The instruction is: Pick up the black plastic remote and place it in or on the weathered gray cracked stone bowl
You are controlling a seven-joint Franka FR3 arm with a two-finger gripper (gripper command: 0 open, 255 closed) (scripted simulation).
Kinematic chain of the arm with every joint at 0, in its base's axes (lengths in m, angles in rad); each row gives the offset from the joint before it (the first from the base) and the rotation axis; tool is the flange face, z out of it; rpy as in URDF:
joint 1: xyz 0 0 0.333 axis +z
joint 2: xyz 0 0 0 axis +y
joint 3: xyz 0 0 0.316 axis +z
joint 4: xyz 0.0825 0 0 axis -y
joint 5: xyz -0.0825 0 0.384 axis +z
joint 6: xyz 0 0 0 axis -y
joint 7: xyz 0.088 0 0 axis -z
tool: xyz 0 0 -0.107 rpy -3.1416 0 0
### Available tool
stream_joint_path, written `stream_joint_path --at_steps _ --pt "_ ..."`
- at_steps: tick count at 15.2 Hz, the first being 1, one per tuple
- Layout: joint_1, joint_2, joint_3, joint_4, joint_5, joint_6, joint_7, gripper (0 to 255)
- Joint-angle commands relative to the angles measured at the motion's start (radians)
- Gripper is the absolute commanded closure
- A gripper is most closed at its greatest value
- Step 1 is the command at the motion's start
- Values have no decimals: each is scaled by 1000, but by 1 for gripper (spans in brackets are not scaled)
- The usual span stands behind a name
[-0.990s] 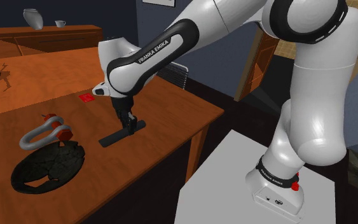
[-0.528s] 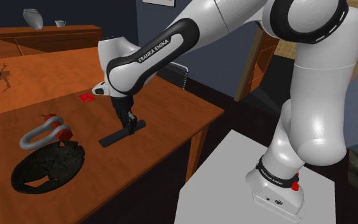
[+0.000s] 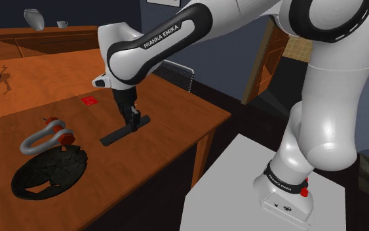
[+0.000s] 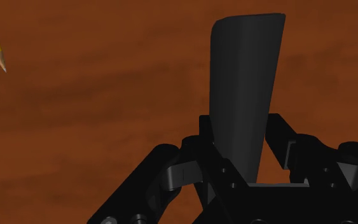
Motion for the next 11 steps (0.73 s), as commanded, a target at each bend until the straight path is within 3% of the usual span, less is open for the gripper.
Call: stream_joint_path --at_steps 1,11 --pt "0 -11 0 13 1 -24 0 255" --pt "-2 -60 1 86 5 -146 0 255"
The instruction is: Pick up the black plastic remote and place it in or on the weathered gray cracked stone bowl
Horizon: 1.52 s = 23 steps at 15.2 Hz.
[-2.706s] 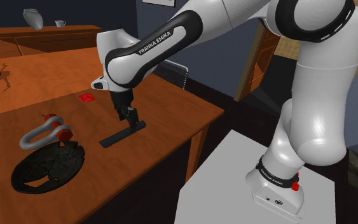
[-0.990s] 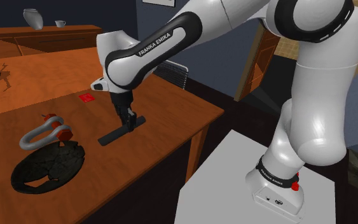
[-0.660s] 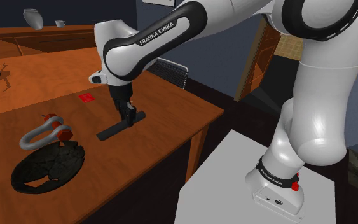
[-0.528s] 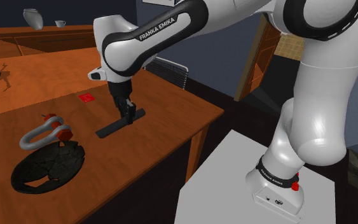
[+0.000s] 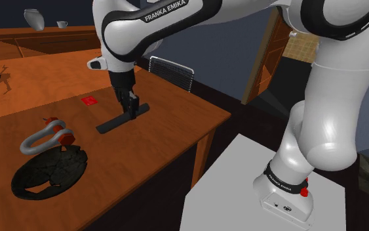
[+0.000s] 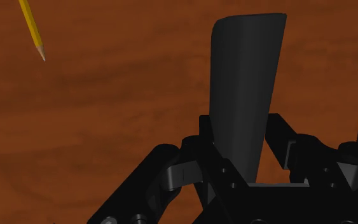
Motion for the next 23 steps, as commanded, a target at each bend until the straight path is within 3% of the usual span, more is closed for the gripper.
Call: stream_joint_path --at_steps 1,4,12,18,22,23 --pt "0 -9 0 17 1 -27 0 255" --pt "-1 -18 0 38 2 -56 0 255" --pt "106 163 54 278 -27 -112 163 255" --pt "200 346 76 548 -59 -196 271 255" --pt "278 523 80 831 -83 -301 332 255" --pt "277 521 79 815 -83 -286 332 255"
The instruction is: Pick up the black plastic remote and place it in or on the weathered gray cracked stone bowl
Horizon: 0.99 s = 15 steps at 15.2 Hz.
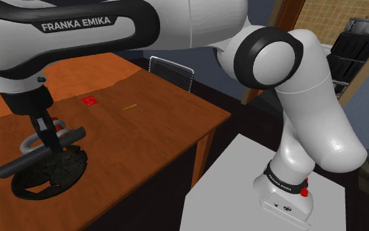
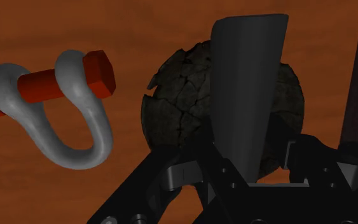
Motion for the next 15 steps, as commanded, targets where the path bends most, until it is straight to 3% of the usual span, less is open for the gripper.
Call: stream_joint_path --at_steps 1,10,15 --pt "12 26 0 23 -3 5 11 255" --pt "5 34 -2 -90 -5 125 10 255" --pt "5 34 -2 -90 -5 125 10 255"
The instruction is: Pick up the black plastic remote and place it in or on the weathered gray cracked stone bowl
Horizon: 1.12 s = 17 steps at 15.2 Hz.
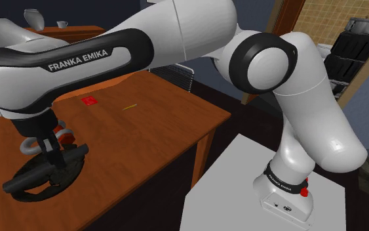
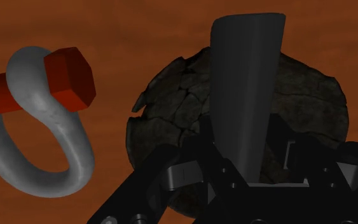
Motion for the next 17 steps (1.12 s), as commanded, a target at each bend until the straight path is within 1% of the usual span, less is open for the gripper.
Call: stream_joint_path --at_steps 1,3,4,9,13,17 --pt "0 0 0 0 0 0 0 255" --pt "0 0 0 0 0 0 0 255" --pt "0 0 0 -1 0 0 0 0" --pt "0 0 0 0 0 0 0 0" --pt "6 9 0 142 0 -133 -3 0" --pt "6 9 0 142 0 -133 -3 0"
